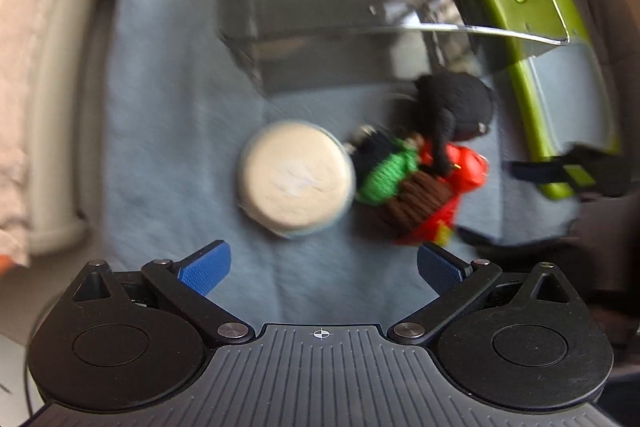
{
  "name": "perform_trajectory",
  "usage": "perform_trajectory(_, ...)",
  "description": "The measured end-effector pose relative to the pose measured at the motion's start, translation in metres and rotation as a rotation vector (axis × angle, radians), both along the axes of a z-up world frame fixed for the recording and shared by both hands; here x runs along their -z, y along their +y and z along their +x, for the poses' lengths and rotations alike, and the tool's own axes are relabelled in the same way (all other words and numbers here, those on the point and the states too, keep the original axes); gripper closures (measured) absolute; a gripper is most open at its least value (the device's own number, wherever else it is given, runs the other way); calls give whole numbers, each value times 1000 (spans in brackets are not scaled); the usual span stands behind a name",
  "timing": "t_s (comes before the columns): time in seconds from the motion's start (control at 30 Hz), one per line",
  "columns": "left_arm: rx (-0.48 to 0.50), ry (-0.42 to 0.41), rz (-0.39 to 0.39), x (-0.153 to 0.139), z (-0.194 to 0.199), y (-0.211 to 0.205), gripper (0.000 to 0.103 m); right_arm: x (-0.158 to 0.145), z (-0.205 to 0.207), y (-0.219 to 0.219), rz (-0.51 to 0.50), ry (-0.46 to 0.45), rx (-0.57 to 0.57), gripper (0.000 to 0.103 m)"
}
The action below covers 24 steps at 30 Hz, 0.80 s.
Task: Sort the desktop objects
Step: 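Grasp the knitted doll with the right tool and lift it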
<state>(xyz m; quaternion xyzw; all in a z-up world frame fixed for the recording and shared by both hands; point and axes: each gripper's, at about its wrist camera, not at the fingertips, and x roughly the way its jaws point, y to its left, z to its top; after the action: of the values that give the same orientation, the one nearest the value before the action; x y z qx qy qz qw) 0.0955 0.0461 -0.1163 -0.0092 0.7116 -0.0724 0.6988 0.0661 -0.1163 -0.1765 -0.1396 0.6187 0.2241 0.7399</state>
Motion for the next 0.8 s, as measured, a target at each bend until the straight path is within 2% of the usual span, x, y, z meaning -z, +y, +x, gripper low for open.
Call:
perform_trajectory(0.07,-19,-40,-13,-7,8,6,0,14,2,11,59,34,-15,27)
perform_trajectory(0.1,-15,-76,11,-11,11,10,0,18,4,17,77,40,-25,26)
perform_trajectory(0.2,-5,-175,101,-21,18,22,0,29,13,37,36,18,-52,20)
perform_trajectory(0.27,-13,-179,103,-22,21,30,0,38,17,50,-26,-22,-74,11)
perform_trajectory(0.3,-20,-173,86,-22,22,34,0,43,18,56,-55,-24,-88,10)
perform_trajectory(0.33,-28,-163,62,-21,22,37,0,47,19,61,-82,-20,-102,5)
perform_trajectory(0.4,-23,-157,45,-20,20,36,0,50,12,70,-133,-41,-136,3)
perform_trajectory(0.5,57,-158,68,-21,9,22,0,50,-3,69,-140,-110,-131,6)
perform_trajectory(0.6,106,-184,66,-27,-2,9,0,38,-10,59,-121,-130,-141,21)
perform_trajectory(0.63,98,-197,49,-33,-3,9,0,31,-10,55,-94,-122,-147,37)
perform_trajectory(0.67,83,-208,34,-38,-5,11,0,22,-8,51,-71,-115,-161,63)
perform_trajectory(0.7,76,-221,34,-43,-7,10,0,17,-2,48,-48,-76,-154,72)
perform_trajectory(0.77,85,-251,57,-52,-12,7,0,12,6,35,-4,34,-56,77)
perform_trajectory(0.8,94,-263,68,-56,-15,5,0,10,6,29,15,55,-28,78)
